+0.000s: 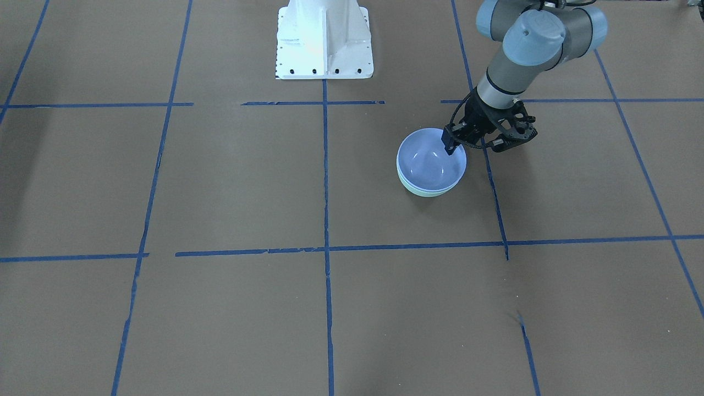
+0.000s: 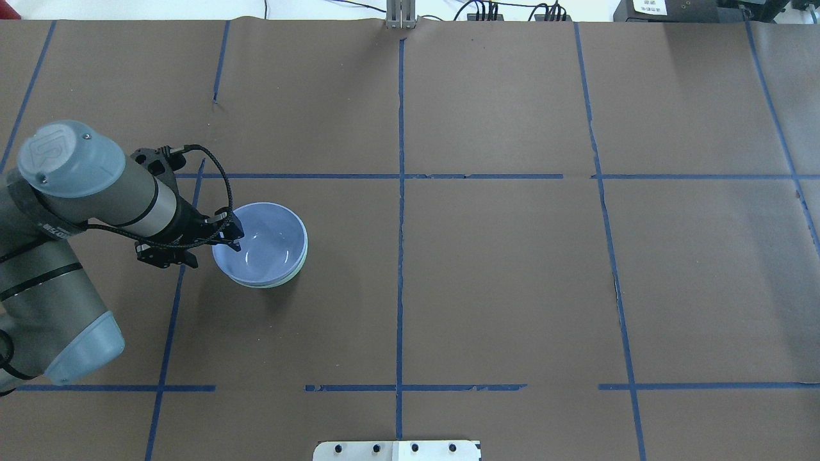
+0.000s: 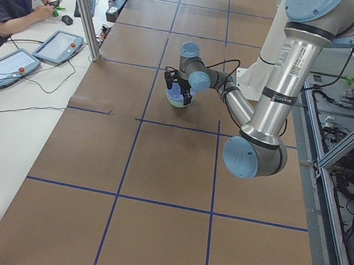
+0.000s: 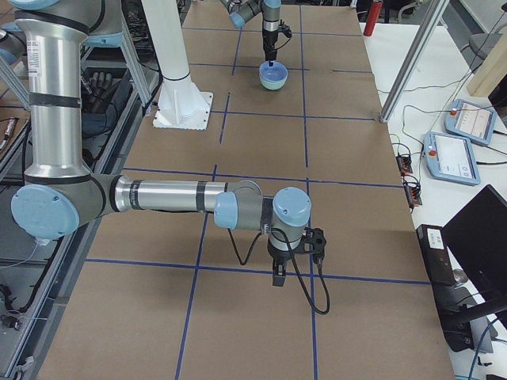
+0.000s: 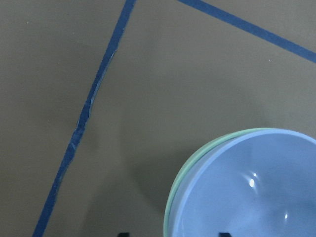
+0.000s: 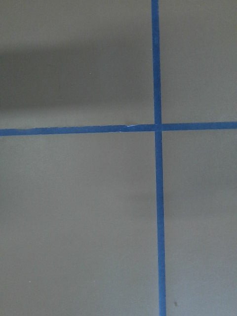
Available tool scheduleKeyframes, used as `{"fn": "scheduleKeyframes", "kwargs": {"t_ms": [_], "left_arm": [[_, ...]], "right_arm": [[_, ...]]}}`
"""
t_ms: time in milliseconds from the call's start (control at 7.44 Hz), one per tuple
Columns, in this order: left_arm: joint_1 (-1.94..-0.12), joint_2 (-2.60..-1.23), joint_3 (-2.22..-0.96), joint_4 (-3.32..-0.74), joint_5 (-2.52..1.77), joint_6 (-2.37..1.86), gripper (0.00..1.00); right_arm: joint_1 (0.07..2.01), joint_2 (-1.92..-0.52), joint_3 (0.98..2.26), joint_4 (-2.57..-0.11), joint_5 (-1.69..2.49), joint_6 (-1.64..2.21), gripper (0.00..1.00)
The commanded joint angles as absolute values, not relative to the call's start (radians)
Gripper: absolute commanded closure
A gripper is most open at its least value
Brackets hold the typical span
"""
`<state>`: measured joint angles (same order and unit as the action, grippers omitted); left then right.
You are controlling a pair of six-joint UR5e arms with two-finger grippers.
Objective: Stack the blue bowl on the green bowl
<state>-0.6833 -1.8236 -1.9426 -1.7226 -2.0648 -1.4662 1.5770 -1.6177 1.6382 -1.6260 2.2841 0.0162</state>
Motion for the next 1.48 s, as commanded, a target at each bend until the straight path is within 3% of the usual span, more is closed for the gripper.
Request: {"fn": "scheduleKeyframes", "kwargs": {"t_ms": [0,269,537,806,1075,1343], "left_arm": [[-0.722,-1.803,-1.989,-1.721,-2.072,-1.360,0.15],[-0.883,-1.686,-2.008,-1.721,-2.075,-1.031,0.15],[-1.111,-1.545,-2.002,-1.720,-2.080,-0.623,0.01],[-1.317,-1.429,-1.967,-1.712,-2.150,-0.267,0.00],[-1.524,-1.395,-1.844,-1.710,-2.157,0.052,0.00],[-1.588,-1.373,-1.789,-1.707,-2.164,0.117,0.00]], "right_arm": [[1.577,-1.618,1.638,-1.626,2.284,0.015,0.00],[1.577,-1.618,1.638,-1.626,2.284,0.015,0.00],[1.577,-1.618,1.638,-1.626,2.284,0.017,0.00],[1.578,-1.618,1.638,-1.626,2.284,0.015,0.00],[1.577,-1.617,1.638,-1.626,2.284,0.015,0.00],[1.578,-1.618,1.638,-1.626,2.284,0.017,0.00]]}}
